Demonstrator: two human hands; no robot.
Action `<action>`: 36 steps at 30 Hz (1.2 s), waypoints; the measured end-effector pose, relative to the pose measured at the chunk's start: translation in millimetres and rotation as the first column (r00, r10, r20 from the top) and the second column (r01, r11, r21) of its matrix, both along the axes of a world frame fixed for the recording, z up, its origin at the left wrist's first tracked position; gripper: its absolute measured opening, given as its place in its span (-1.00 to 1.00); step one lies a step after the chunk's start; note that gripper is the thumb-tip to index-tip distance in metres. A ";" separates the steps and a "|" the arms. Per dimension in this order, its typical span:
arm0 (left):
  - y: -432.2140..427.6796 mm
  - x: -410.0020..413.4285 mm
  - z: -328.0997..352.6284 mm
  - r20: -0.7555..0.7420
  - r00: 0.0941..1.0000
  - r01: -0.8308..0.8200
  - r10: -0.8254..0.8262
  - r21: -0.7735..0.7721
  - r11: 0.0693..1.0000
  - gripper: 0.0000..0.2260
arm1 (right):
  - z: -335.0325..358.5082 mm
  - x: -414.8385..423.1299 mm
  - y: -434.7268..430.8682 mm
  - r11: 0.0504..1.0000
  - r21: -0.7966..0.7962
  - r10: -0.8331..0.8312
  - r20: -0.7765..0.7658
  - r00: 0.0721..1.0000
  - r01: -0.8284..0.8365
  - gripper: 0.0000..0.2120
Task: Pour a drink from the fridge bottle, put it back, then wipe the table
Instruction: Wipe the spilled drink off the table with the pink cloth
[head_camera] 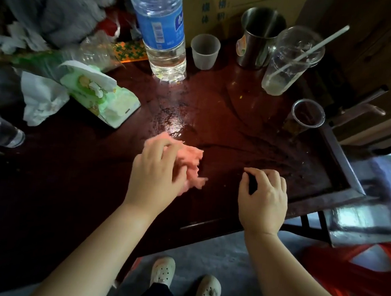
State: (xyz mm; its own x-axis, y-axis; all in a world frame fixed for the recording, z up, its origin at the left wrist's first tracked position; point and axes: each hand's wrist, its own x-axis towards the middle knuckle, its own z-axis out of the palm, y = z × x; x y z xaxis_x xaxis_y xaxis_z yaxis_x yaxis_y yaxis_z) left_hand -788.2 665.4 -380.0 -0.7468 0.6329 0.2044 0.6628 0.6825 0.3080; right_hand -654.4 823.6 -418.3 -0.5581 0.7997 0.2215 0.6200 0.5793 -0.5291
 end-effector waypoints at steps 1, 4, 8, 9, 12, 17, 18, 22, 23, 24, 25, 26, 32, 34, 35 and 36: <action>-4.8 1.9 -5.5 -0.006 1.000 -0.020 0.019 -0.086 0.996 -0.57 | 0.3 0.1 -0.2 1.000 -0.003 -0.003 0.002 1.000 0.003 -0.87; -2.5 4.3 -21.1 0.050 0.998 -0.015 0.025 -0.191 0.982 -0.39 | 0.8 0.4 -0.4 1.000 -0.003 -0.006 0.005 1.000 0.006 -0.87; 17.2 6.4 -35.4 0.050 0.996 -0.055 0.070 -0.260 0.964 -0.39 | 1.9 0.1 -1.0 1.000 -0.010 -0.011 0.009 1.000 0.011 -0.88; 23.0 5.7 -37.2 0.049 0.993 -0.087 0.103 -0.255 0.963 -0.39 | 1.8 -0.2 -1.0 1.000 -0.013 -0.013 0.013 1.000 0.013 -0.88; 43.8 -4.2 -40.2 0.053 0.981 -0.172 0.188 -0.227 0.959 -0.37 | 1.8 -0.7 -1.0 1.000 -0.012 -0.010 0.016 1.000 0.010 -0.88; 77.5 -29.6 -45.8 0.051 0.984 -0.154 0.169 -0.230 0.961 -0.33 | 2.7 -0.1 -0.7 1.000 -0.002 -0.007 0.024 1.000 0.007 -0.89; 83.1 -34.9 -46.6 0.042 0.987 -0.141 0.154 -0.226 0.964 -0.33 | 3.0 0.2 -0.6 1.000 -0.001 -0.006 0.027 1.000 0.006 -0.89; 106.6 -56.2 -46.1 0.027 0.997 -0.063 0.071 -0.231 0.971 -0.31 | 3.9 -0.6 -0.1 1.000 0.008 -0.007 0.036 0.999 0.007 -0.89; 112.6 -61.4 -46.1 0.024 0.998 -0.047 0.054 -0.235 0.971 -0.30 | 3.8 -0.9 0.2 1.000 0.008 -0.006 0.037 0.999 0.005 -0.89; 118.3 -66.4 -45.6 0.022 0.999 -0.035 0.041 -0.240 0.970 -0.30 | 3.8 -0.8 0.4 1.000 0.007 -0.004 0.039 0.999 0.004 -0.89; 123.9 -71.1 -45.9 0.022 0.999 -0.024 0.030 -0.248 0.968 -0.31 | 3.6 -0.7 0.7 1.000 0.007 -0.004 0.038 0.999 0.004 -0.89; 129.4 -76.2 -46.9 0.027 0.999 -0.013 0.021 -0.254 0.967 -0.32 | 3.4 -0.4 1.0 1.000 0.006 -0.004 0.035 0.999 0.004 -0.89; 150.7 -99.1 -43.3 0.045 0.995 0.097 -0.089 -0.220 0.971 -0.38 | 3.2 -0.8 2.0 1.000 -0.002 0.009 0.028 1.000 -0.009 -0.89; 147.0 -97.9 -43.1 0.057 0.995 0.094 -0.085 -0.187 0.978 -0.37 | 3.2 -0.3 1.8 1.000 -0.005 0.006 0.024 1.000 -0.005 -0.89; 143.9 -95.1 -43.5 0.054 0.997 0.068 -0.060 -0.168 0.983 -0.37 | 3.3 -0.1 1.5 1.000 -0.007 0.002 0.021 1.000 -0.002 -0.89; 140.7 -91.3 -43.8 0.037 0.999 0.034 -0.028 -0.150 0.988 -0.38 | 3.5 -0.1 1.3 1.000 -0.007 0.002 0.016 1.000 -0.001 -0.89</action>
State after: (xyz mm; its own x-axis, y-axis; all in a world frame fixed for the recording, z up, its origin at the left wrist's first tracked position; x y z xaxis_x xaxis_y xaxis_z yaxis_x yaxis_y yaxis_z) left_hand -879.4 806.0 -423.8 -0.7314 0.6774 0.0790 0.6749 0.7022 0.2267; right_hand -654.4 824.9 -414.8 -0.5628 0.8003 0.2067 0.6277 0.5766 -0.5230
